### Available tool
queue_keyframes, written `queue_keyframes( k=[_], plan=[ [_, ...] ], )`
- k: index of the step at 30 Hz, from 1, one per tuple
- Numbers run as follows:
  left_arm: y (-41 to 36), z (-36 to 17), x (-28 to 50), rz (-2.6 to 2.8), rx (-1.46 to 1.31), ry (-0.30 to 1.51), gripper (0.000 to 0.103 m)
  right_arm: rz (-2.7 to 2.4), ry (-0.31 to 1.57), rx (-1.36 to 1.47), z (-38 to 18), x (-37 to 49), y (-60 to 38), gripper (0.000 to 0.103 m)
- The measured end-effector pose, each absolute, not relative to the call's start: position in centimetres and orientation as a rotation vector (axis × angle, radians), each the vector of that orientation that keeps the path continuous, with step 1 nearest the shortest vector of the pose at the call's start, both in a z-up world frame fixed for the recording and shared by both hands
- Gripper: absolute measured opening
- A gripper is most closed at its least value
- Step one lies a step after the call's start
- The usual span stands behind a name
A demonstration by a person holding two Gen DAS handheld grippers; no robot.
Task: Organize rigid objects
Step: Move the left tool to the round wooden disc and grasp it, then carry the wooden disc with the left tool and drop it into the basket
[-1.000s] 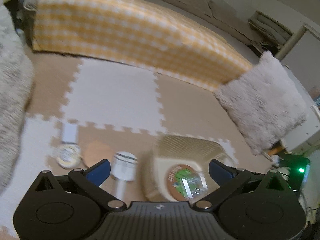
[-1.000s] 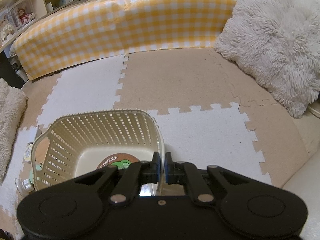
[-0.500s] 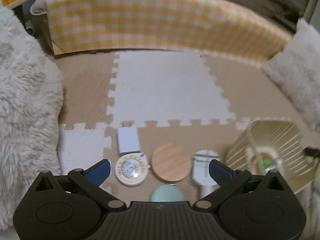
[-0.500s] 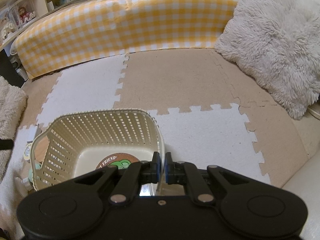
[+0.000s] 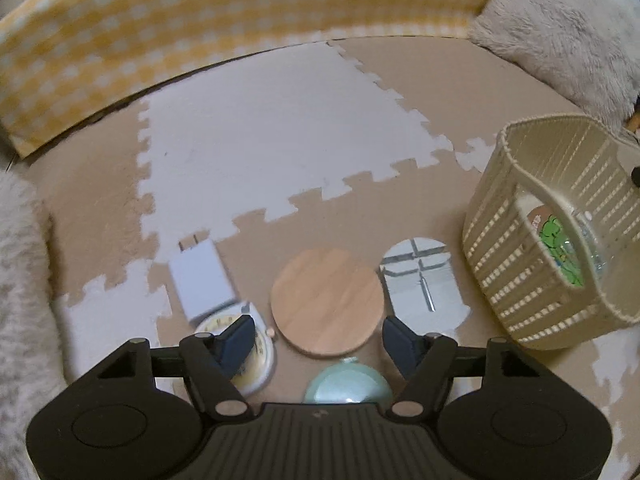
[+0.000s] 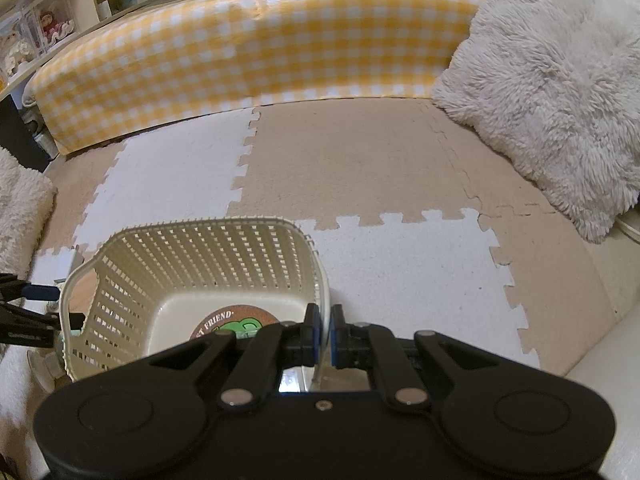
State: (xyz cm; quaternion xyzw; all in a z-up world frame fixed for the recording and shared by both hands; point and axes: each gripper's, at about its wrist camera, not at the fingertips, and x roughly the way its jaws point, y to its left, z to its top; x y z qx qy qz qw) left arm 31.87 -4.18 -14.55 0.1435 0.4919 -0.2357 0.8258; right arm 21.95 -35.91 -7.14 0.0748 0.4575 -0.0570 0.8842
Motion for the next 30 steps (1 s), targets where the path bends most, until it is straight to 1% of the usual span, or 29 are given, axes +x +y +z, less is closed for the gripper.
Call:
queue_keyframes(
  k=[6,12,13,18,23,30],
  plan=[
    [-5.1,-15.3,32.8,-0.568,0.337,0.981,0.071,-0.114,0.954,0.158,-7.1,21.9,-36.0,0.006],
    [-5.2,-16.4,33.6,-0.588,0.324,0.993,0.070,-0.114,0.955,0.154,-7.1,22.0,-35.9,0.006],
    [-5.1,-16.4,33.6,-0.588,0.318,0.994,0.068,-0.114,0.956,0.154,-7.1,22.0,-35.9,0.006],
    [-5.1,-16.2,33.7,-0.566,0.292,1.021,0.068,-0.118,0.958,0.155,-7.1,22.0,-35.9,0.006],
    [-4.8,-14.7,33.7,-0.508,0.232,1.013,0.068,-0.115,0.958,0.159,-7.1,22.0,-35.9,0.006],
    [-5.0,-10.2,33.0,-0.492,0.113,0.938,0.068,-0.114,0.958,0.158,-7.1,22.0,-36.0,0.006]
  ],
)
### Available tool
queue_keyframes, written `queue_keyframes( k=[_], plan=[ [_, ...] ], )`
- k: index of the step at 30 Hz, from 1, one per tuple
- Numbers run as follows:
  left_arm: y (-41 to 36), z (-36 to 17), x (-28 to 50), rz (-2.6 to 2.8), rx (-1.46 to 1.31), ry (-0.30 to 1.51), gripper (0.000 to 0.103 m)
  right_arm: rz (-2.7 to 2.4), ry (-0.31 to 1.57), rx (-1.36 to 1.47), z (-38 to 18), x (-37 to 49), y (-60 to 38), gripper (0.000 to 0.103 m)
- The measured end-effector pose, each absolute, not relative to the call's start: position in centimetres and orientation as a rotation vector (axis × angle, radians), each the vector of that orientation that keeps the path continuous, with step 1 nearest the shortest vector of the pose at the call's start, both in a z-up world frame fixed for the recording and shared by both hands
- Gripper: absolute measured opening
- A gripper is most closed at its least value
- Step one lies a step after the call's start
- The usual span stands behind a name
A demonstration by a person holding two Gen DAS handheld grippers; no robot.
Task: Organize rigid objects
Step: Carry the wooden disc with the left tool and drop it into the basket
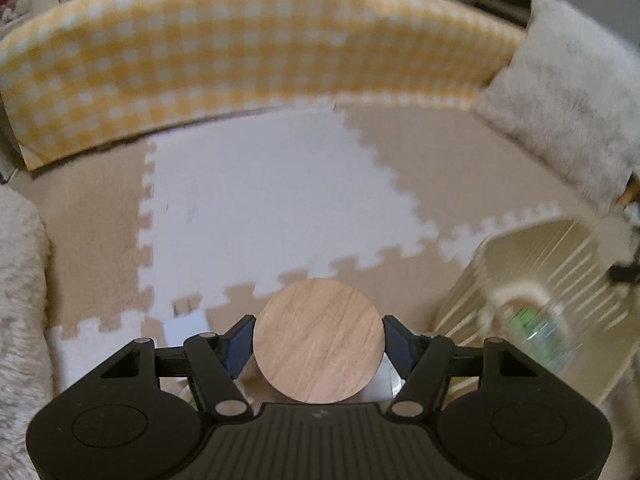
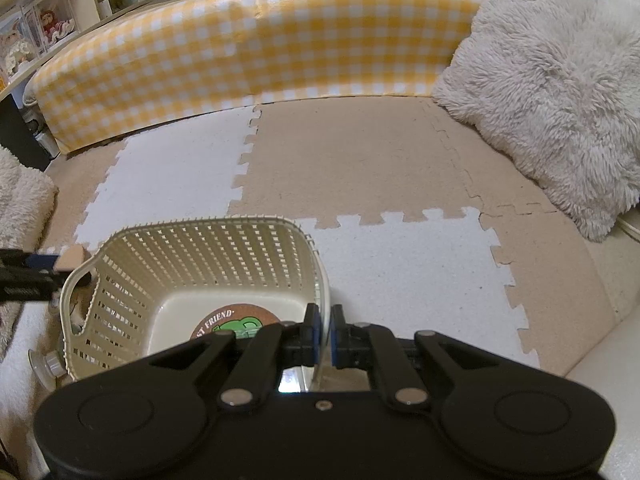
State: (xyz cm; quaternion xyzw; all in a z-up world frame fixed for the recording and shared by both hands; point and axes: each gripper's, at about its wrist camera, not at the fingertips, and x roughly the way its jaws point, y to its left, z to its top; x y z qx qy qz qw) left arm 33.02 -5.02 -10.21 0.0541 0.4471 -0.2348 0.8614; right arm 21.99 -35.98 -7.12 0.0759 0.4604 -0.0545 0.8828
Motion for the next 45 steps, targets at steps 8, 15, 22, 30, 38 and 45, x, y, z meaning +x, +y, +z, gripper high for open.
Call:
queue_keyframes(
  k=[8,15,22,30,38,45],
  plan=[
    [-8.3,-5.7,30.6,-0.610,0.034,0.860,0.068,-0.112,0.961,0.166,-7.1,22.0,-36.1,0.006],
    [-14.0,-5.9,28.1,-0.770,0.084,0.881,0.068,-0.111,0.961,0.177,-7.2,22.0,-36.3,0.006],
    [-18.1,-8.6,27.4,-0.816,0.114,0.920,0.068,-0.110,0.965,0.181,-7.2,22.0,-36.3,0.006],
    [-21.4,-11.3,27.7,-0.818,0.170,0.900,0.068,-0.110,0.975,0.218,-7.1,22.0,-36.7,0.006],
    [-22.9,-11.6,27.7,-0.854,0.242,0.861,0.068,-0.109,0.982,0.235,-7.1,22.0,-36.8,0.006],
    [-24.0,-11.9,27.7,-0.881,0.266,0.890,0.069,-0.109,0.990,0.235,-7.0,21.9,-36.7,0.005]
  ],
)
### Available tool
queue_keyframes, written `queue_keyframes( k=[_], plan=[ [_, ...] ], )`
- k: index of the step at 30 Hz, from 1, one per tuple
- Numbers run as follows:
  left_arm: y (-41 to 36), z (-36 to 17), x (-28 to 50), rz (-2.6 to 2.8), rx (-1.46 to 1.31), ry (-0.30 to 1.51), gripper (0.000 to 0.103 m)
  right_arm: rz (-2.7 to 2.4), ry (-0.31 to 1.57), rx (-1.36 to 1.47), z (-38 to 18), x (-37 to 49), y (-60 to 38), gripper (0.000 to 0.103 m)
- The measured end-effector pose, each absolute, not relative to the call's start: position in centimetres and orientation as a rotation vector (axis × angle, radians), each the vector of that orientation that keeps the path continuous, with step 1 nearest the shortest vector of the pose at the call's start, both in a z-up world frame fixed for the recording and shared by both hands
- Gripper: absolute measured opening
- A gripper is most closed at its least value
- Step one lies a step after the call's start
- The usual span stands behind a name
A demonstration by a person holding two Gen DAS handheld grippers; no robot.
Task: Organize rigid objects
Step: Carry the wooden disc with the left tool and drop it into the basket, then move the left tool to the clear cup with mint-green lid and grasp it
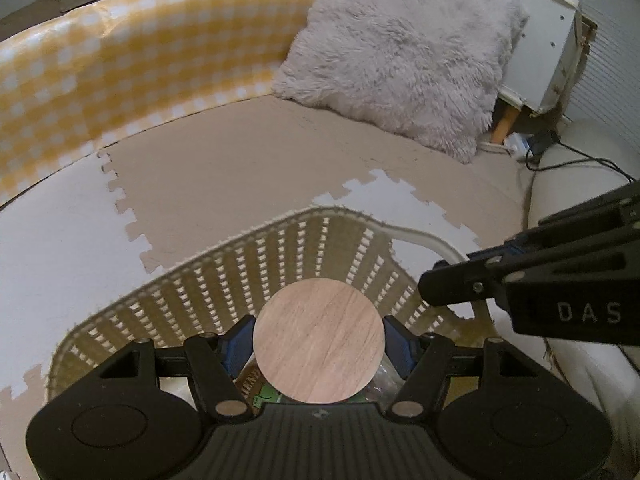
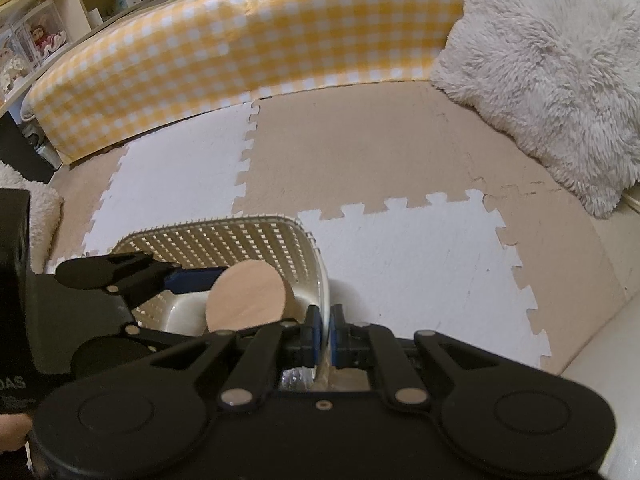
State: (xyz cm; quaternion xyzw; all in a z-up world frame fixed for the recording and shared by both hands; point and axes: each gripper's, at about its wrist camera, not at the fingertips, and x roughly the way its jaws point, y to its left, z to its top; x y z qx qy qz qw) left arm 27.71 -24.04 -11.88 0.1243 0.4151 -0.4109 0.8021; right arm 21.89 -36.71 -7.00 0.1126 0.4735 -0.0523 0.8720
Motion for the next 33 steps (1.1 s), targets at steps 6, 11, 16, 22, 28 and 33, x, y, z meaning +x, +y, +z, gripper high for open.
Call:
queue_keyframes(
  k=[6,11,16,22,28,33],
  plan=[
    [-23.9,-12.0,27.8,-0.868,0.260,0.910,0.076,-0.113,0.989,0.229,-7.0,21.9,-36.5,0.005],
    [-23.8,-12.0,27.6,-0.865,0.274,0.918,0.078,-0.110,0.990,0.234,-7.0,21.9,-36.6,0.005],
    [-23.7,-11.6,27.3,-0.863,0.280,0.922,0.079,-0.110,0.990,0.235,-7.0,21.9,-36.6,0.005],
    [-23.0,-10.2,26.5,-0.854,0.272,0.913,0.082,-0.107,0.988,0.244,-7.1,21.9,-36.8,0.005],
    [-21.8,-8.5,25.1,-0.821,0.271,0.885,0.087,-0.100,0.987,0.252,-7.1,21.8,-36.9,0.005],
    [-20.7,-6.7,24.0,-0.798,0.257,0.862,0.095,-0.097,0.998,0.256,-7.3,21.8,-36.9,0.006]
  ],
)
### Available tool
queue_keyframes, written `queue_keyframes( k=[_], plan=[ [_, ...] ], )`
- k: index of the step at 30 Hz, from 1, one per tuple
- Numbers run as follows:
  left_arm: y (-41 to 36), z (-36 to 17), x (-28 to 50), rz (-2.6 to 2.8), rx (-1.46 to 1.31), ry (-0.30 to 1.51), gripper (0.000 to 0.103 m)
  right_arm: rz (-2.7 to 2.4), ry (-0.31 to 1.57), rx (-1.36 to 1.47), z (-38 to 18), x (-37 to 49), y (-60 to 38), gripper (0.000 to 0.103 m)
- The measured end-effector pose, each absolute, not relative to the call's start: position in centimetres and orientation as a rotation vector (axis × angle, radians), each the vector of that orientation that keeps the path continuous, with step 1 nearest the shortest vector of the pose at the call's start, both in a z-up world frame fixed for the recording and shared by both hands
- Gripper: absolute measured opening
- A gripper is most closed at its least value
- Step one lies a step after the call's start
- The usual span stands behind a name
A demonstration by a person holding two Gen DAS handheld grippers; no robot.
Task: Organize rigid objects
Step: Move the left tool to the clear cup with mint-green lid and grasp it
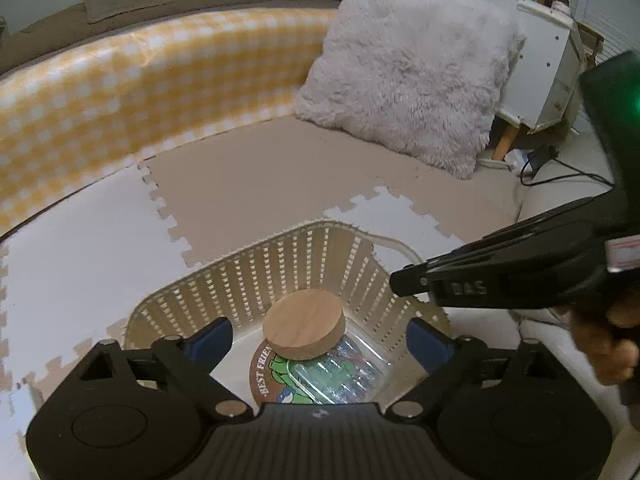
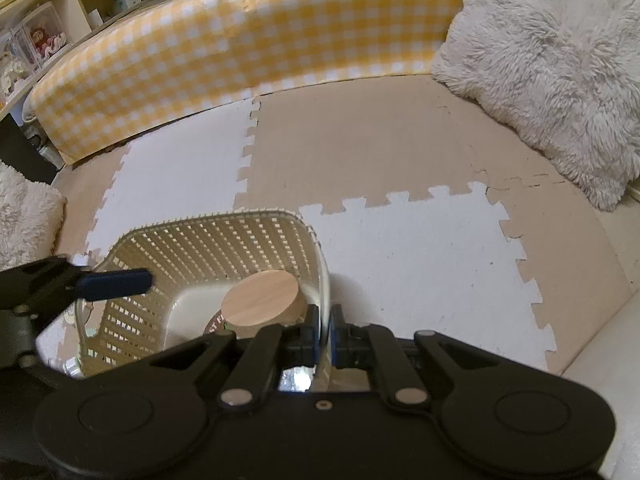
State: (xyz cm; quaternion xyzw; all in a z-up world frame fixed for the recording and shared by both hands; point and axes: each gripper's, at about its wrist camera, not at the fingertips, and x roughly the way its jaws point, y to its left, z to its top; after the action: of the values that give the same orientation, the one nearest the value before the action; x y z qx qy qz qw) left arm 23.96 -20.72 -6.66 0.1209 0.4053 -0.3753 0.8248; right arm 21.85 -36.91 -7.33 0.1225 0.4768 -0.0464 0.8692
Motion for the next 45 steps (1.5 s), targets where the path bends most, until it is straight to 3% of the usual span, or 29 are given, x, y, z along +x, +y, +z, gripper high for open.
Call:
queue_keyframes(
  k=[7,26,38,41,45],
  plan=[
    [-18.0,-5.0,22.1,-0.750,0.236,0.862,0.103,-0.099,0.994,0.251,-7.4,21.8,-36.8,0.006],
    [-6.2,-2.8,21.9,-0.538,0.143,0.922,0.103,-0.100,0.995,0.243,-7.4,21.8,-36.8,0.006],
    [-0.4,-7.1,24.5,-0.494,0.218,1.062,0.103,-0.101,0.994,0.234,-7.4,21.8,-36.7,0.006],
    [-0.8,-8.6,24.7,-0.526,0.345,1.077,0.103,-0.102,0.994,0.229,-7.4,21.8,-36.6,0.006],
    [-1.7,-10.1,24.8,-0.570,0.451,1.102,0.092,-0.103,0.993,0.222,-7.4,21.8,-36.6,0.006]
  ],
)
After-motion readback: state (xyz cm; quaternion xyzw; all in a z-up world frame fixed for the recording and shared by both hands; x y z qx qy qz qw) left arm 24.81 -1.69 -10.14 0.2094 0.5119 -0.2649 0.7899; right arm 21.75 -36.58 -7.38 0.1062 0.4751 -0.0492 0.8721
